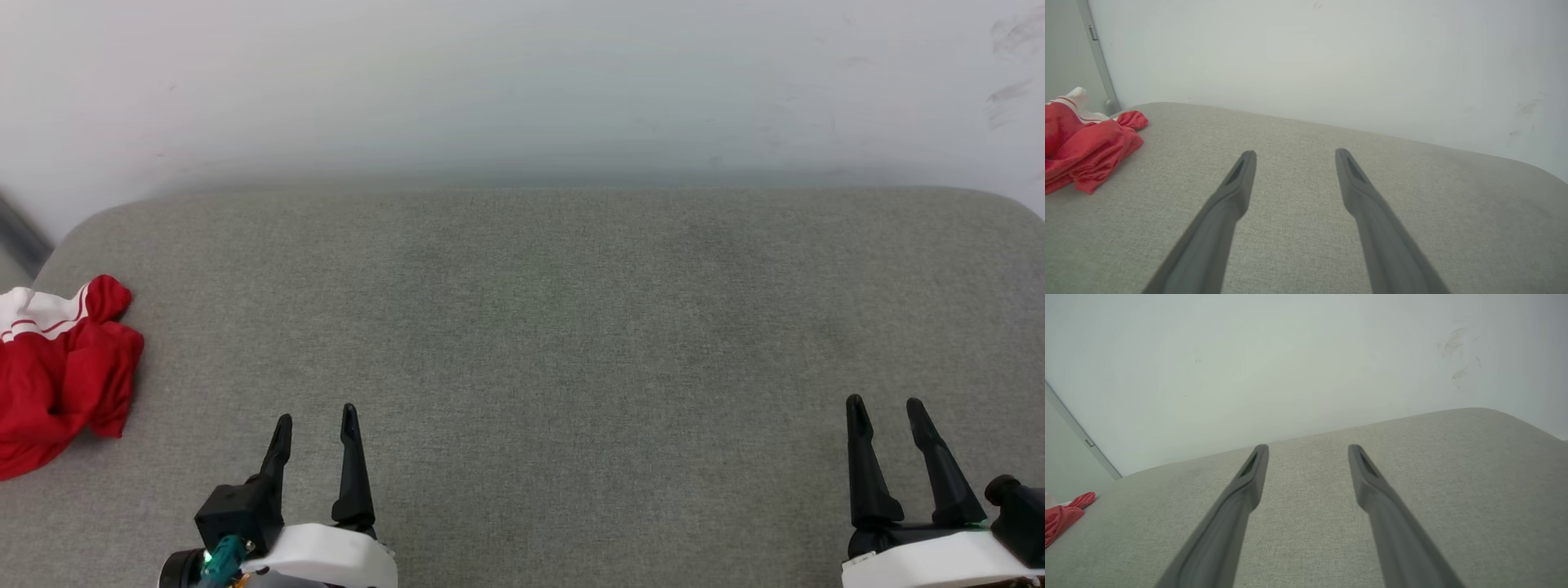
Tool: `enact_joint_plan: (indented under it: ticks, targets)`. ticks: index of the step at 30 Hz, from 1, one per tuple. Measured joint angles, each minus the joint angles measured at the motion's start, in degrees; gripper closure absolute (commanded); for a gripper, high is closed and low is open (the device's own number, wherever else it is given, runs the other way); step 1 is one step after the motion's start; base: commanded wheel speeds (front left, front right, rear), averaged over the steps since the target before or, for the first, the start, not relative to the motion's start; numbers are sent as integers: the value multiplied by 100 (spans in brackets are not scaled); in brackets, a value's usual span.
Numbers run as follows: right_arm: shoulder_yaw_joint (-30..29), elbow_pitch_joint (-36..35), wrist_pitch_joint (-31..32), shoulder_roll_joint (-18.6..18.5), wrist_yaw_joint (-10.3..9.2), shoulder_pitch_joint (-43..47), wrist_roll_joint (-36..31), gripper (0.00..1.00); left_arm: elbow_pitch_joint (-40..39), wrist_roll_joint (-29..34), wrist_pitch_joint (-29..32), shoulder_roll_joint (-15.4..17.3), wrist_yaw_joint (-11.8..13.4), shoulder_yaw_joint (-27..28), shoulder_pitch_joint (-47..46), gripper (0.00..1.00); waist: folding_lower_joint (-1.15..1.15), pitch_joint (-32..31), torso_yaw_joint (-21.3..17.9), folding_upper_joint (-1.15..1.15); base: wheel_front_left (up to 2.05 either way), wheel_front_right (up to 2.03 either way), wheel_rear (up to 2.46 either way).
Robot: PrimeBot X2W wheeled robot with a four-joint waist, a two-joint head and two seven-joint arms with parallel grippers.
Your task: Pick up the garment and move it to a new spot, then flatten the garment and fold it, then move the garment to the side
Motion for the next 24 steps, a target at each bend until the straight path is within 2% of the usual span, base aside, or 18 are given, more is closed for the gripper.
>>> enact_joint_plan:
  ticks: [24]
  targets:
    - [7,-127,-276,0,1,141,-909,0,40,1004,-286,-162,5,96,136,0,0,38,-7,0,0,0,0]
